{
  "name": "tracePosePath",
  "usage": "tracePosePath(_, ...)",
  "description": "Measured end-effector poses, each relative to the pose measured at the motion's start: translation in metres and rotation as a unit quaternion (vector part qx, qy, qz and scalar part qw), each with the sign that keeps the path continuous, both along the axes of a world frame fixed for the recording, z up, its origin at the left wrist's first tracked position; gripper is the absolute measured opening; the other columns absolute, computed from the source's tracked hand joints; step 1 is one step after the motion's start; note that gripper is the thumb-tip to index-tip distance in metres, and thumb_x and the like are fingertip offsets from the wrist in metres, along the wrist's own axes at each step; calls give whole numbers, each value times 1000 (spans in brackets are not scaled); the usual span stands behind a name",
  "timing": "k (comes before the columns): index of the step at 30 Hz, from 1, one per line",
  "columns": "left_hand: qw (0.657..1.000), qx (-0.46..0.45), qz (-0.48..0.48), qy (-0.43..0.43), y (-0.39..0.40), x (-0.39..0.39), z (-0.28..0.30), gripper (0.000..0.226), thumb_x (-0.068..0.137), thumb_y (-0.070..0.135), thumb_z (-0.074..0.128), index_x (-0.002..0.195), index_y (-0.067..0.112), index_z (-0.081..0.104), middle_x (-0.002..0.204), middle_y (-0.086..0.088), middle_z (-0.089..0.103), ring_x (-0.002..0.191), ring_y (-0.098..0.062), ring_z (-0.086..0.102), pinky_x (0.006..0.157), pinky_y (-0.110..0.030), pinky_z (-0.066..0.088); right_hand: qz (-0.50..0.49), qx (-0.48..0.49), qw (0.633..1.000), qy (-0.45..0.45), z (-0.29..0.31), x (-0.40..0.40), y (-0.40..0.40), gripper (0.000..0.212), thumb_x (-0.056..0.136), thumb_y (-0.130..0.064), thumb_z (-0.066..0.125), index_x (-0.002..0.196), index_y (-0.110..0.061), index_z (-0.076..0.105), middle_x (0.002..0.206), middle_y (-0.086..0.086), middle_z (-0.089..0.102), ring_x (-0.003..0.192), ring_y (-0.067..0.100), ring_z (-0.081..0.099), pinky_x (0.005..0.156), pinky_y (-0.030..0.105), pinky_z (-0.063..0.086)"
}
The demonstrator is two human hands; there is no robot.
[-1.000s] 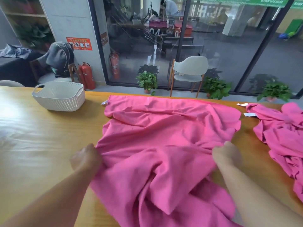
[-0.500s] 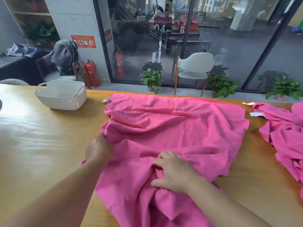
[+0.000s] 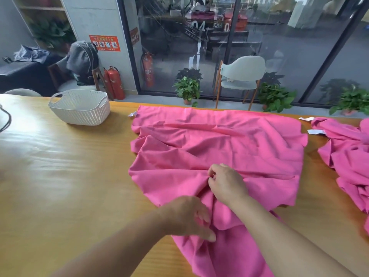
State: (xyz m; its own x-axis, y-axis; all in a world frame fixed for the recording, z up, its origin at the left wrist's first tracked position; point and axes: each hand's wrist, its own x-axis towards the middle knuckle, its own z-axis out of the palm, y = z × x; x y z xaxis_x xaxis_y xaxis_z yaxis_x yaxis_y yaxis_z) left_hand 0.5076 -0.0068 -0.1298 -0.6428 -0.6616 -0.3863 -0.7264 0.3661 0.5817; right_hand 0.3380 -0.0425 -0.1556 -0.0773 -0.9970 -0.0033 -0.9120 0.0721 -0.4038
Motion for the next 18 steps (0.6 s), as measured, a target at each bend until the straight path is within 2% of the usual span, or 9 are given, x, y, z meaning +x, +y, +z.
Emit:
tracePosePath(2,993,8,-86,-86,9,1,-4,76,67,50,84,134,33,53,136,7,47,123,-13,45,107,-31,38,-2,44,999,-16,-1,-6,3,20,84,-15,55,100,-24,62,100,1,67,101,27,60,80,32,41)
tracePosePath(4,977,-37,-156,-139,16,3,-10,83,68,43,84,140,31,45,142,2,38,129,-19,37,112,-40,30,-8,80,996,-46,-1,-9,8,21,84,-17,57,103,-27,58,99,0,70,102,26,61,82,32,43)
tracePosePath(7,968,-141,-173,-112,20,1,-22,33,82,24,66,114,19,65,120,-5,56,114,-25,51,103,-40,39,13,102,992,-67,1,-8,15,12,86,-24,63,96,-26,56,99,-4,70,101,22,62,84,30,44)
tracePosePath(9,983,-141,-97,-63,16,1,-19,18,86,17,55,100,14,65,107,-5,64,103,-26,58,90,-35,45,32,116,991,-65,7,-9,19,9,88,-33,66,85,-25,61,88,-8,69,93,18,62,80,30,44)
tracePosePath(12,996,-70,46,21,-1,2,2,16,94,14,47,101,9,61,104,-9,67,96,-28,60,80,-34,45,45,136,984,-110,32,-9,30,44,91,-56,59,70,-18,63,59,-5,60,63,11,59,67,31,43)
tracePosePath(13,993,-53,90,47,-9,2,12,19,96,12,46,104,5,61,104,-11,67,97,-28,60,83,-34,44,46,134,981,-134,43,-9,35,63,87,-70,51,70,-11,63,59,1,62,61,14,60,67,33,47)
tracePosePath(15,978,-56,169,105,-27,0,30,22,99,12,44,99,-2,61,103,-17,67,94,-28,59,85,-34,42,53,131,976,-164,67,-12,43,94,71,-93,36,81,-4,64,75,8,68,73,21,64,77,36,50)
tracePosePath(16,972,-75,195,109,-37,-1,38,28,101,14,40,98,-4,61,104,-21,67,94,-29,59,84,-34,41,63,140,973,-173,78,-13,49,95,65,-96,39,84,-6,63,77,5,68,75,20,63,77,36,49)
tracePosePath(18,972,-85,207,69,-55,-5,54,53,103,27,21,106,-6,63,113,-23,64,106,-32,59,89,-34,40,99,157,972,-145,94,-13,60,73,61,-87,59,88,-19,64,83,-9,67,78,9,62,74,31,49)
